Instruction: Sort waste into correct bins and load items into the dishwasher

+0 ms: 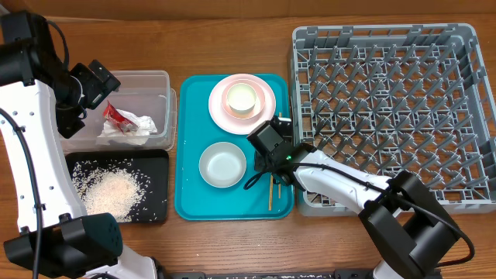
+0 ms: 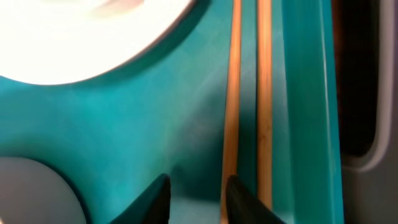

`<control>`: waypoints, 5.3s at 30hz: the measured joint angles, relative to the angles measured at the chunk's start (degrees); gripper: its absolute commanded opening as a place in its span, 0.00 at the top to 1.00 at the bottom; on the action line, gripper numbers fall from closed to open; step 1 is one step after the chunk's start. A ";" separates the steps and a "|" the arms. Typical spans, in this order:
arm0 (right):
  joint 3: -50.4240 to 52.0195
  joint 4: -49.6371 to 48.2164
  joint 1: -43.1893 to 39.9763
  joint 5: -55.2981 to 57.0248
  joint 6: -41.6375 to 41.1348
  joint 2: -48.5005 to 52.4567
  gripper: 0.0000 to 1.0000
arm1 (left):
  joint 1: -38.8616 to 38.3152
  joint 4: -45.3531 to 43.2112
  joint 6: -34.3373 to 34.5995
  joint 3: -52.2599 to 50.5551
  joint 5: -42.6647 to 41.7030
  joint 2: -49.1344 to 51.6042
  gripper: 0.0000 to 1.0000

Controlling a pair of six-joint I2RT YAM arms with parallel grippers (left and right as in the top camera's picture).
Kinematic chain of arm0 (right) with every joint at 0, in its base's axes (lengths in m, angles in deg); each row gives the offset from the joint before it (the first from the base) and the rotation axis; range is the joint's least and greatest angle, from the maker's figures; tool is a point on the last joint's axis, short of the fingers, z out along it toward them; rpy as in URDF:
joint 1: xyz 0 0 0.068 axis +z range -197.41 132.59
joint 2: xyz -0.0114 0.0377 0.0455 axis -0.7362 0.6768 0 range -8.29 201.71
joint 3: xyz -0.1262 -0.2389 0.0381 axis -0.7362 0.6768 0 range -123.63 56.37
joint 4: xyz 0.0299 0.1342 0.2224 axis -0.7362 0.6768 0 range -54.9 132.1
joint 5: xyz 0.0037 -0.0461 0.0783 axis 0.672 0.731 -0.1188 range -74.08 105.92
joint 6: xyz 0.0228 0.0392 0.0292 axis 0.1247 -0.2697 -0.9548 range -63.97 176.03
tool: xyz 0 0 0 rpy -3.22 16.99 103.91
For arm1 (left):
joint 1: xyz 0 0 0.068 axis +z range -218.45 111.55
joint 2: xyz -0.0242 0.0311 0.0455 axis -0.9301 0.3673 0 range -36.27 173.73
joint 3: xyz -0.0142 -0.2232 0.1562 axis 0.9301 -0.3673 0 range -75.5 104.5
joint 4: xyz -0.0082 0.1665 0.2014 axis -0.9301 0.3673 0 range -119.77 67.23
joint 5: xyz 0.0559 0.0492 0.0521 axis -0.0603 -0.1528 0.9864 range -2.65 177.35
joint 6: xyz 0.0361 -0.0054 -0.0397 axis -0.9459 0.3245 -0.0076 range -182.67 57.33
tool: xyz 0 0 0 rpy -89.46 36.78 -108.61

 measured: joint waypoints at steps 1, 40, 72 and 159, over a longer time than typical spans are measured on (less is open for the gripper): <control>0.00 -0.13 0.00 0.35 0.02 0.00 0.64 | 0.00 0.00 0.00 0.00 0.00 0.00 0.00; -1.44 1.44 0.04 -1.79 2.49 1.95 0.96 | 0.00 0.00 0.00 0.00 -0.02 0.00 0.00; -2.93 11.82 -11.89 19.15 31.89 -22.47 0.96 | 0.00 -0.02 0.00 0.00 -0.02 0.00 0.00; -10.23 12.13 -1.20 0.55 4.07 7.37 0.56 | 0.00 -0.02 0.00 0.00 -0.02 0.00 0.00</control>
